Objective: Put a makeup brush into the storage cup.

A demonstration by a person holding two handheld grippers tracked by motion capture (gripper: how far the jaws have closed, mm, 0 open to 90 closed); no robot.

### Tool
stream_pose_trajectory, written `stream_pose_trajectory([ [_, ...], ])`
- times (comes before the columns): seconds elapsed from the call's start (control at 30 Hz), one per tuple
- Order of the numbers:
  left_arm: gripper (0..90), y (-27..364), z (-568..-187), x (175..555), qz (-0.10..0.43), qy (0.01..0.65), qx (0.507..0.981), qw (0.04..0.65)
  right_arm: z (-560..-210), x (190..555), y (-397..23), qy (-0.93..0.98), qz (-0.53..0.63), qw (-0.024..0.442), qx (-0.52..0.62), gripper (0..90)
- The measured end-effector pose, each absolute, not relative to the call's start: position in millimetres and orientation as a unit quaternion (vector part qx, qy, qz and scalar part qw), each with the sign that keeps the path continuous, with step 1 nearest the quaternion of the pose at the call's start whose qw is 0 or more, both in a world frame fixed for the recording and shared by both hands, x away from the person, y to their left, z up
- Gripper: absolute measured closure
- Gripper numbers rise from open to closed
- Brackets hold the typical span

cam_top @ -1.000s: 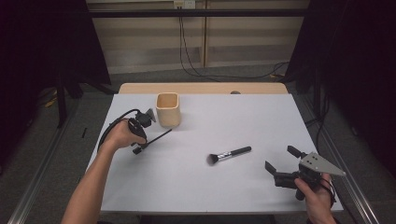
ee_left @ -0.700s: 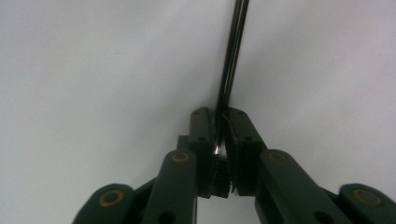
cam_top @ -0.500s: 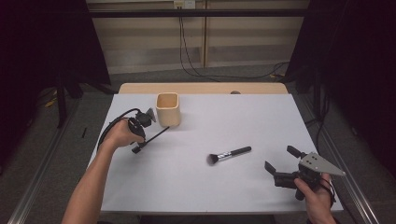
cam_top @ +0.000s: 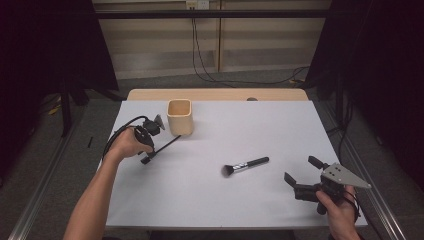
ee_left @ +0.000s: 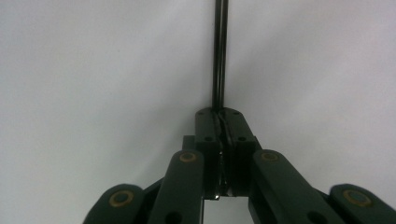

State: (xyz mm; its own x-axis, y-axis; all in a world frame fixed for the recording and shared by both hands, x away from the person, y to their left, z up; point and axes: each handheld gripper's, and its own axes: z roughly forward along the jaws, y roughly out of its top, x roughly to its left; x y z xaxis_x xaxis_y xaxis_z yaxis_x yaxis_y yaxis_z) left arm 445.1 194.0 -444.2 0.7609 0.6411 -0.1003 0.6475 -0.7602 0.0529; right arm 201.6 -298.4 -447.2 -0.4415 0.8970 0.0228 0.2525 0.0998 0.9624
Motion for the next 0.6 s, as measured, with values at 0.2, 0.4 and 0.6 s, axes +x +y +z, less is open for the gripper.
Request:
stream_pose_trajectory([
  [0.2, 86.1, 203, -444, 442, -0.043, 0.351, 0.934, 0.059, -447, 202, -297, 0.674, 0.517, 0.311, 0.427, 0.0],
  [0.4, 86.1, 210, -439, 439, -0.044, 0.355, 0.93, 0.085, -447, 203, -297, 0.673, 0.517, 0.311, 0.428, 0.0],
  [0.6, 86.2, 216, -429, 433, -0.051, 0.356, 0.925, 0.119, -447, 203, -297, 0.672, 0.517, 0.31, 0.43, 0.0],
])
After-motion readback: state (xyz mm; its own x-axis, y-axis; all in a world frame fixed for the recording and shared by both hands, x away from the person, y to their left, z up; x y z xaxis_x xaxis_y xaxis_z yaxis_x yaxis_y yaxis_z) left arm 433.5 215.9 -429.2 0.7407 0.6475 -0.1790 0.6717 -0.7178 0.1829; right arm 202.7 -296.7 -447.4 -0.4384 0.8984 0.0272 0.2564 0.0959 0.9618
